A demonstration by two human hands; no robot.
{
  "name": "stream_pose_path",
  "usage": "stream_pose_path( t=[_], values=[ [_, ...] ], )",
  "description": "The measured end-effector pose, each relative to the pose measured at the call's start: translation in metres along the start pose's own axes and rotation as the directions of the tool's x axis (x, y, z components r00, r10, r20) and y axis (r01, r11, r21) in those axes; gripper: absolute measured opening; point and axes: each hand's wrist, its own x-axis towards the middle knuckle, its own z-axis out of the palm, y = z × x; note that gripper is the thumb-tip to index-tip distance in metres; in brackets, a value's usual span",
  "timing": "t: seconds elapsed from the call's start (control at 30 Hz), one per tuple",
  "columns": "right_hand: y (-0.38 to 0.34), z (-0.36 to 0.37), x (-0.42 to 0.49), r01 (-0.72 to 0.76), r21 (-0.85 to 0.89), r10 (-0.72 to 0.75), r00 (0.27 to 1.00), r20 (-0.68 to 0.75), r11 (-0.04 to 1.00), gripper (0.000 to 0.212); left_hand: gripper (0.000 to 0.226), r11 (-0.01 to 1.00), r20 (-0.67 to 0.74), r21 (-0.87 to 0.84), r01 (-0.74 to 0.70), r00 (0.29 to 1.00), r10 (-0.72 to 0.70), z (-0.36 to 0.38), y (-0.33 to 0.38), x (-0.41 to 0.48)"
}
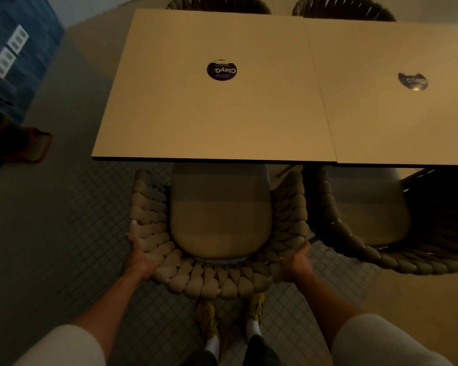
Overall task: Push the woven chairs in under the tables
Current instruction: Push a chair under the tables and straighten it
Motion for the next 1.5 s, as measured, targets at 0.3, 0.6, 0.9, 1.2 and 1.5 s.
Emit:
stream_pose_path(
  t=[0.3,0.6,0.9,1.2,1.5],
  values=[
    [-0.002,0.002,0.006,-0.003,0.038,0.003,1.000,-0.013,0.999,0.104,0.143,0.995,0.028,-0.052,-0.083,0.996,0.084,-0.007,-0.001,0.003],
    [0.005,0.003,0.002,-0.029,0.061,0.028,0.999,0.024,0.998,0.104,0.126,0.995,-0.043,0.048,-0.090,0.995,0.092,-0.015,0.006,-0.028],
    [0.014,-0.061,-0.031,0.092,0.014,-0.092,0.994,0.064,0.996,0.104,0.097,0.932,0.039,0.311,-0.188,0.982,0.185,-0.023,0.101,-0.082],
    [0.070,-0.184,-0.058,0.145,0.073,-0.139,0.987,-0.078,0.987,0.104,0.092,0.629,0.316,0.505,-0.591,0.805,0.502,0.021,0.231,-0.206],
    [0.176,-0.327,-0.022,0.118,0.154,-0.094,0.984,-0.153,0.981,0.111,0.073,0.638,0.473,0.351,-0.686,0.718,0.511,0.137,0.334,-0.336]
  ],
)
